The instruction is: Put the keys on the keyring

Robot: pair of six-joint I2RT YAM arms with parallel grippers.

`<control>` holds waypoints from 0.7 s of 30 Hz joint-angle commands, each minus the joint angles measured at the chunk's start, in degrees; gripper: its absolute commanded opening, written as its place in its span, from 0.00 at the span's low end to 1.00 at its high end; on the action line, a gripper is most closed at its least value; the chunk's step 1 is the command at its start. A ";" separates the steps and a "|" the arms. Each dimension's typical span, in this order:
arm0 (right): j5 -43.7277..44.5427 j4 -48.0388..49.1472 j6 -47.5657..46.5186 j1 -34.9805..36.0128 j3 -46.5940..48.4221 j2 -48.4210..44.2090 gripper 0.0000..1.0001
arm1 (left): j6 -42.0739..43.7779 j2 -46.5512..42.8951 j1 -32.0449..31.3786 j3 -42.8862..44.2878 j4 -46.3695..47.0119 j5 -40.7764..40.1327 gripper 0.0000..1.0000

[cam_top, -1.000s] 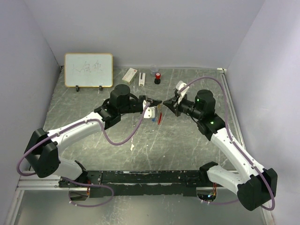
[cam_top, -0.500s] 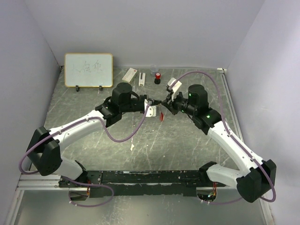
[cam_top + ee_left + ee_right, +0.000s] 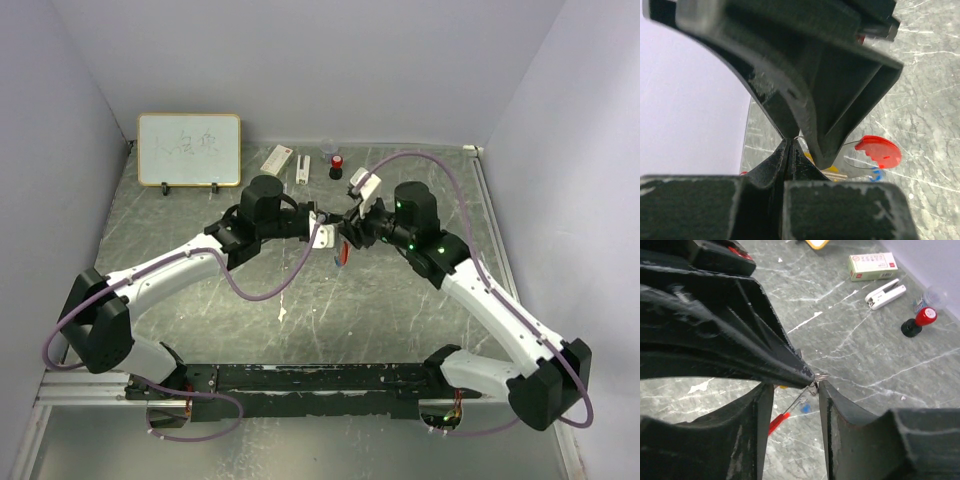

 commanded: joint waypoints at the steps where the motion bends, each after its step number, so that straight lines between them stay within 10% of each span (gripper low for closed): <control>1: 1.23 7.14 2.69 0.63 -3.89 -5.92 0.42 | -0.28 -1.04 -0.31 0.97 3.38 0.67 0.07; 21: -1.07 26.78 4.45 -2.89 -21.02 -18.14 0.31 | -5.34 -5.69 2.56 -2.04 7.28 6.98 0.07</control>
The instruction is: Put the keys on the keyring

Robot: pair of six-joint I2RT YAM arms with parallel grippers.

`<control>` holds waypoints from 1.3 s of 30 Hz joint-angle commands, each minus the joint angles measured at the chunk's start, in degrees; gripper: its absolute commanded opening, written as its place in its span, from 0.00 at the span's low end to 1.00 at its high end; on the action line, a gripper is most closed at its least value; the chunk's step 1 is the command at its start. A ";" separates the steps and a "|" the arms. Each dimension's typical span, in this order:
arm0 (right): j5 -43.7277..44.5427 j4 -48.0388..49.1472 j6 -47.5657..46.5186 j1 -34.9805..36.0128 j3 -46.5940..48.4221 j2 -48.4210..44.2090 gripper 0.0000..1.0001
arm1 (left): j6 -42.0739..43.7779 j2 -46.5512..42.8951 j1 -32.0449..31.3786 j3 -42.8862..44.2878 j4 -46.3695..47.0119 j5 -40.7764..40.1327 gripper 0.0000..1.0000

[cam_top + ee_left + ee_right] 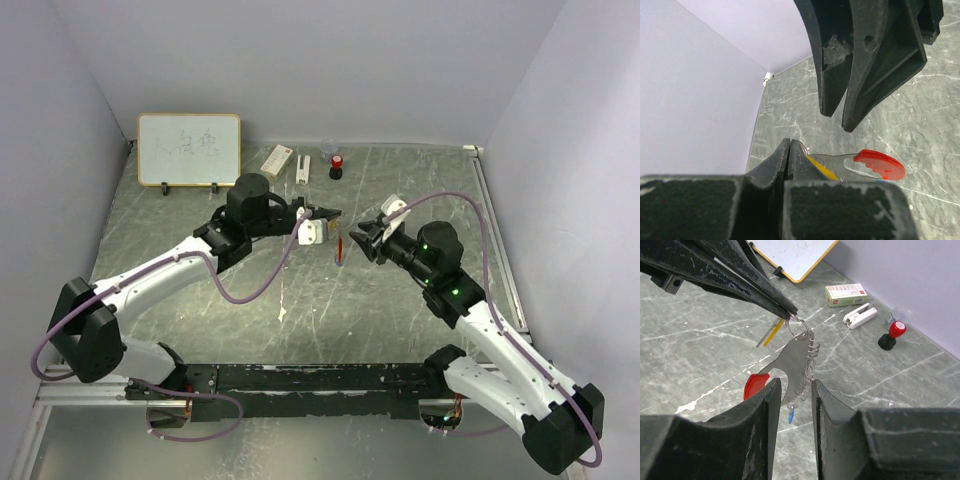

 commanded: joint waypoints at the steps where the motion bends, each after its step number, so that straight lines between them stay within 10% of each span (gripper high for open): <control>1: -5.10 9.32 1.19 -1.76 -1.87 -1.73 0.31 | -1.81 -2.44 1.16 -0.82 4.21 4.32 0.06; 39: -22.01 20.51 0.58 -5.34 -2.31 6.43 0.28 | -4.58 -4.00 1.82 -4.05 5.29 13.10 0.07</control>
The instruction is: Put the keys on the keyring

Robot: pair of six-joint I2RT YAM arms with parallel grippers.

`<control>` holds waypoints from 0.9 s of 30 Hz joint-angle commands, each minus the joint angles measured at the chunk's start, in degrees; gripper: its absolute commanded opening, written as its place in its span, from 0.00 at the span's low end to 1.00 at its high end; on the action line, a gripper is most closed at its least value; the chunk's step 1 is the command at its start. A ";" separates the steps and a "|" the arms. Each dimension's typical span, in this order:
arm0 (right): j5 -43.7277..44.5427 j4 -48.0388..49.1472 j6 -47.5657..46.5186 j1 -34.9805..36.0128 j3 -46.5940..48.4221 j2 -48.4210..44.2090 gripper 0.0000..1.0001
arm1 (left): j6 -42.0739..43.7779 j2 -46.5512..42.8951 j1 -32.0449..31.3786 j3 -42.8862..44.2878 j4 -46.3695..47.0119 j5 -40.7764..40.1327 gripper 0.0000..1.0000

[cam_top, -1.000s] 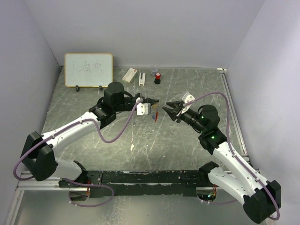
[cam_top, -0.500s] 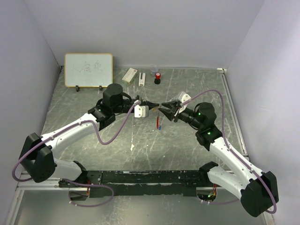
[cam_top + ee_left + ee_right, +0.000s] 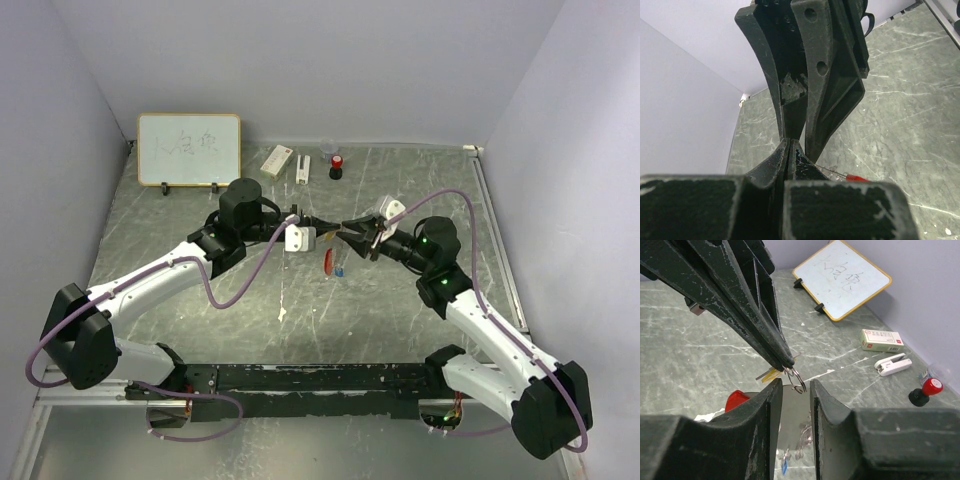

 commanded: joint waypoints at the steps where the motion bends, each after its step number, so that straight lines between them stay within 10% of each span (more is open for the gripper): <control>1: -1.56 1.70 -0.77 -0.40 2.08 0.48 0.28 | -0.48 -1.25 0.36 -0.41 2.93 3.85 0.07; 10: -2.04 0.67 -0.83 -0.49 2.80 0.61 0.00 | -1.27 -0.95 0.39 -0.69 3.58 2.64 0.07; 27: -1.69 -1.37 -0.02 -0.56 3.26 -0.82 0.00 | -8.40 -0.11 0.36 -0.96 10.76 -11.00 0.17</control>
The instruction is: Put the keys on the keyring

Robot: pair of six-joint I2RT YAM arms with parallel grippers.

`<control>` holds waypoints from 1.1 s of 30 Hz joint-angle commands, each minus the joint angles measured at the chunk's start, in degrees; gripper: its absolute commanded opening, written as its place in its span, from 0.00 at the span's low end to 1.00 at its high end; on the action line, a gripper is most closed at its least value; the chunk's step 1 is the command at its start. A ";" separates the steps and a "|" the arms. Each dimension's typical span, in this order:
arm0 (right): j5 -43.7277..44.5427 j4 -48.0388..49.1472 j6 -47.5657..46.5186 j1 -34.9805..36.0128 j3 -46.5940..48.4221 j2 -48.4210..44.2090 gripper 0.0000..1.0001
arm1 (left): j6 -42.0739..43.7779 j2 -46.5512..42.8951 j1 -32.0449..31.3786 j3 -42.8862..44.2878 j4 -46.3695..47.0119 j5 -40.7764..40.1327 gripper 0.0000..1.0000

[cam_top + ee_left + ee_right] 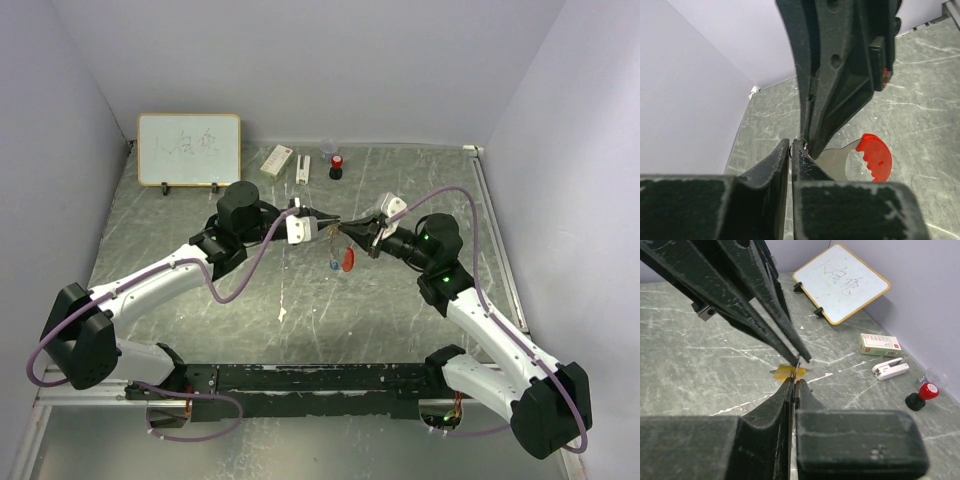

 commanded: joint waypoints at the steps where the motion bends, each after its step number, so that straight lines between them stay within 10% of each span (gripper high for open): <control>1: -0.21 -0.45 0.71 -0.16 1.53 -1.22 0.00 | -1.76 -0.23 0.56 0.49 5.17 -6.29 0.20; 16: 2.81 -0.56 2.89 -0.58 1.71 -1.54 0.00 | -8.39 -6.53 0.59 -9.96 17.28 -17.96 0.49; 21: 3.40 -1.62 3.57 -0.91 2.83 -1.31 0.00 | -13.83 -9.99 0.58 -19.59 30.70 -18.25 0.80; 33: 2.84 -3.27 3.64 -1.12 3.43 -2.72 0.00 | -16.95 -3.94 -0.63 -20.47 37.39 -20.18 0.84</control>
